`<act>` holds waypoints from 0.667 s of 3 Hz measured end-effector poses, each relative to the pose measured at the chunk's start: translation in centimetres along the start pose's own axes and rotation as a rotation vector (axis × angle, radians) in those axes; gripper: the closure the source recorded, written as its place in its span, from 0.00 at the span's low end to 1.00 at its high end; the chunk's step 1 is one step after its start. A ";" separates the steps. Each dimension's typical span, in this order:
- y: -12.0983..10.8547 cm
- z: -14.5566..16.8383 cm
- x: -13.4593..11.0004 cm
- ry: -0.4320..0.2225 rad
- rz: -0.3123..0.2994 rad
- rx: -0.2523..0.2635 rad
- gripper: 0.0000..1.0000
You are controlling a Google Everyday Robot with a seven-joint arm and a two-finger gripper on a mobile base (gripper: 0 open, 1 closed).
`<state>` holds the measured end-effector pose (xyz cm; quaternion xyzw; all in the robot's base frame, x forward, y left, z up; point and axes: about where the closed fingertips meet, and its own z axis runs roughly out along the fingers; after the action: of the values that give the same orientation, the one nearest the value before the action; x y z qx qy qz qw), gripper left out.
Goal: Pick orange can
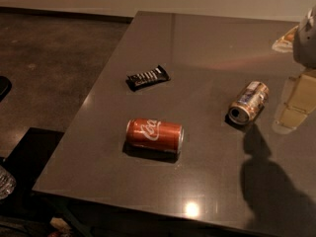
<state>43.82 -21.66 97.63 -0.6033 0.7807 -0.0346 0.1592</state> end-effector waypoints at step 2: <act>-0.9 0.4 -0.3 -0.017 -0.057 -0.001 0.00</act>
Offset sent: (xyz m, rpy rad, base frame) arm 0.0278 0.0011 -0.0069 -0.0014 -0.0083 0.1608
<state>44.88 -21.55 97.57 -0.6256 0.7619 -0.0335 0.1645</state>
